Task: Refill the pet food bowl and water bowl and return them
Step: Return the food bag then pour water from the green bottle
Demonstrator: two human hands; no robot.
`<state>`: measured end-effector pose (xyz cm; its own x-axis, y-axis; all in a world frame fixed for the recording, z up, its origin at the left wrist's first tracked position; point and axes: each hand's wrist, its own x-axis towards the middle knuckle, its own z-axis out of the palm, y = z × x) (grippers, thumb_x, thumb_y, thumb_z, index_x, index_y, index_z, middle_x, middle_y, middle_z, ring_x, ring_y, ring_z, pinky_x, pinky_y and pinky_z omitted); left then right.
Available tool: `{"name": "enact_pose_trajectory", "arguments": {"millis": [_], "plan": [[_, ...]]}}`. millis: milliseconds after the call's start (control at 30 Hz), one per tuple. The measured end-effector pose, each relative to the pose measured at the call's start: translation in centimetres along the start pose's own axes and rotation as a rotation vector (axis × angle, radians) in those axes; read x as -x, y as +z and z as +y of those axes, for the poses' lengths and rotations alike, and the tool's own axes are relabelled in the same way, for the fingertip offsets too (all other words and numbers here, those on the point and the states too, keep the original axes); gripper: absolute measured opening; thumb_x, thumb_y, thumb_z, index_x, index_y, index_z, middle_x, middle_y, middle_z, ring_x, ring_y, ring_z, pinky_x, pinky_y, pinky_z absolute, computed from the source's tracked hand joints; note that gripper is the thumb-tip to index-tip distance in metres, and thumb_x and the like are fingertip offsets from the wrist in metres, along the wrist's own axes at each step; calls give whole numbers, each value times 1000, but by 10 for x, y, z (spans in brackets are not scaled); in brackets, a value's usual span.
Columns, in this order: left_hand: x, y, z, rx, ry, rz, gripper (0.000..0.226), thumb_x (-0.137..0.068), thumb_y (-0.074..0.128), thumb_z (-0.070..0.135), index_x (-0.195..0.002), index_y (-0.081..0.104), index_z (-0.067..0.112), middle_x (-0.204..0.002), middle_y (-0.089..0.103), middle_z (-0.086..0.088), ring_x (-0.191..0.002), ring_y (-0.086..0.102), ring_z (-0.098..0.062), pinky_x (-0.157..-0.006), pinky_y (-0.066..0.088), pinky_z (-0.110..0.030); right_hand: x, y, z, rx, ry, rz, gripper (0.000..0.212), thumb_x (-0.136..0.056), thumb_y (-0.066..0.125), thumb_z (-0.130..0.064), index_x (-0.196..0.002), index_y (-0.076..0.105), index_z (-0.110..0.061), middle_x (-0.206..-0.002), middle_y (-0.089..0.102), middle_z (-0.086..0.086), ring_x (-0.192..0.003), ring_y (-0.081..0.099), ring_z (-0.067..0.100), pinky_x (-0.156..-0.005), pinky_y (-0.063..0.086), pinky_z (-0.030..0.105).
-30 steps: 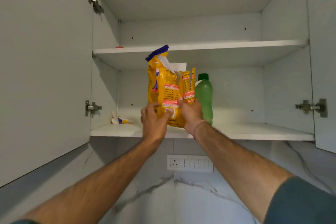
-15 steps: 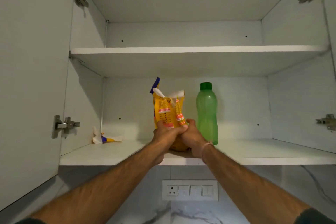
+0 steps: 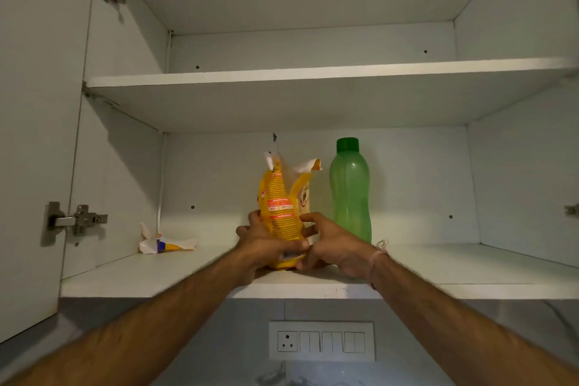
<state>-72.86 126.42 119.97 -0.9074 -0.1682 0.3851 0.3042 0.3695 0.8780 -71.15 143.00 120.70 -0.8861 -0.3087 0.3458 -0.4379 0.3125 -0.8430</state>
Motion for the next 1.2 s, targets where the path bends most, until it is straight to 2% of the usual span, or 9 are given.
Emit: {"name": "enact_pose_trajectory", "arguments": {"millis": [100, 167, 400, 500, 667, 767, 967, 1100, 1200], "plan": [[-14, -20, -7, 199, -62, -152, 108, -56, 100, 13, -141, 35, 25, -130, 60, -3, -111, 63, -25, -85, 62, -44, -8, -1, 0, -27, 34, 1, 82, -77, 68, 24, -142, 39, -16, -106, 54, 1, -84, 65, 24, -60, 58, 31], [-19, -35, -8, 221, -79, -246, 107, -58, 97, 10, -142, 33, 26, -127, 61, 0, -108, 64, -22, -72, 62, -36, -13, 1, -1, -4, 57, 15, 73, -82, 70, 14, -140, 37, -15, -108, 57, 6, -88, 64, 25, -66, 57, 34], [-47, -71, -24, 61, -71, -107, 84, -81, 83, 3, -146, 32, 13, -141, 54, -14, -123, 57, -33, -101, 52, -50, -41, -4, -8, 204, 83, 275, 77, -77, 84, -4, -136, 35, -7, -137, 51, 19, -115, 60, 33, -89, 60, 50], [-52, -72, -29, 26, -109, -12, 85, -85, 82, 15, -150, 27, 14, -147, 50, -16, -130, 53, -35, -106, 48, -52, -51, -8, -10, 271, 123, 278, 94, -77, 84, -1, -149, 24, -5, -150, 37, 18, -123, 54, 35, -92, 60, 50], [-51, -52, -23, -127, -115, -116, 118, -68, 93, 41, -154, 17, 16, -153, 41, -8, -139, 44, -32, -101, 47, -41, -66, -5, -15, 334, 194, 135, 103, -82, 80, 0, -157, 11, -8, -150, 45, 19, -128, 54, 36, -106, 52, 50], [-58, -47, -27, -225, -87, -82, 118, -67, 95, 34, -153, 17, 16, -152, 42, -7, -139, 45, -31, -106, 47, -40, -71, 2, -12, 366, 214, 107, 85, -84, 79, -3, -148, 23, -8, -138, 56, 17, -121, 59, 32, -104, 53, 51], [-77, -62, -40, -41, -61, -259, 99, -74, 89, 4, -151, 28, 16, -149, 47, -4, -134, 49, -30, -111, 47, -46, -66, 2, -13, 395, 219, 140, 76, -81, 86, -16, -136, 35, -8, -132, 57, 16, -116, 64, 35, -90, 61, 44], [-84, -67, -45, 33, -21, -373, 92, -79, 82, -6, -151, 30, 17, -146, 51, -4, -132, 52, -29, -108, 49, -45, -57, -13, -12, 333, 75, 483, 25, -82, 80, -11, -93, 57, -9, -96, 70, 16, -76, 68, 30, -71, 62, 45], [-84, -65, -46, -6, -7, -351, 88, -78, 84, -3, -147, 32, 16, -146, 49, -5, -121, 53, -23, -87, 55, -32, -49, -37, -4, 407, -28, 844, 20, -85, 73, -18, -98, 62, -8, -91, 62, 8, -86, 63, 31, -69, 52, 35]]}}
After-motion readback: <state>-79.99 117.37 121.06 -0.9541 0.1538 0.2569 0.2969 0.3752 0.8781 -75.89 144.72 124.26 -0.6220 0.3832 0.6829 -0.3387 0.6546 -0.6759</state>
